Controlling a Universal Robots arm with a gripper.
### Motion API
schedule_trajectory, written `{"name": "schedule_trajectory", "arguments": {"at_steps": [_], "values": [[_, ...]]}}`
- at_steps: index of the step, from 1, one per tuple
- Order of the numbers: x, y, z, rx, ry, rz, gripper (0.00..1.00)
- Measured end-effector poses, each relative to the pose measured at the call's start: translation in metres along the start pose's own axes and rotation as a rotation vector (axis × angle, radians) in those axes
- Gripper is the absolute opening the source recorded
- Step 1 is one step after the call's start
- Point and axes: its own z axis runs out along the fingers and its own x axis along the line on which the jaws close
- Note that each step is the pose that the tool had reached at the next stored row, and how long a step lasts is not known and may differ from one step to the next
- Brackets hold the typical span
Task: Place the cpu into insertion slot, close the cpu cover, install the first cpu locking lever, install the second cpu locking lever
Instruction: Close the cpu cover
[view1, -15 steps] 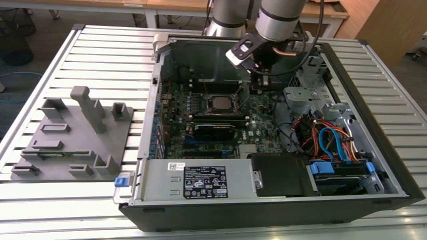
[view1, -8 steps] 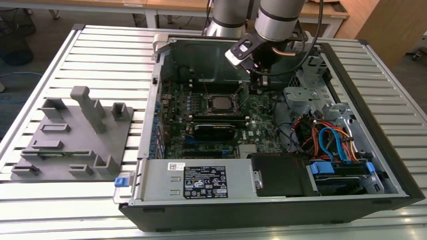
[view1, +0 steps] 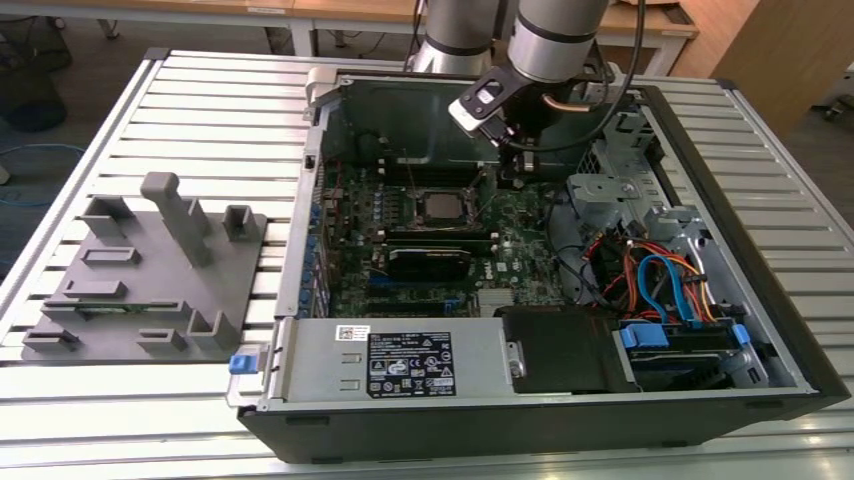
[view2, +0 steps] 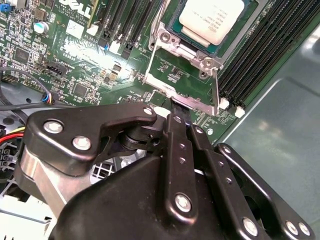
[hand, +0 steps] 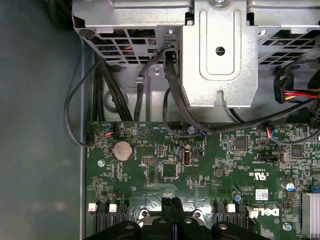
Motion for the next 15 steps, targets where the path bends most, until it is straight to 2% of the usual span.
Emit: {"name": "schedule_trajectory", "arguments": {"at_steps": [15], "values": [[-0.0001,-0.0033,0.0004,0.0,0.0001,0.0,0.1]]}}
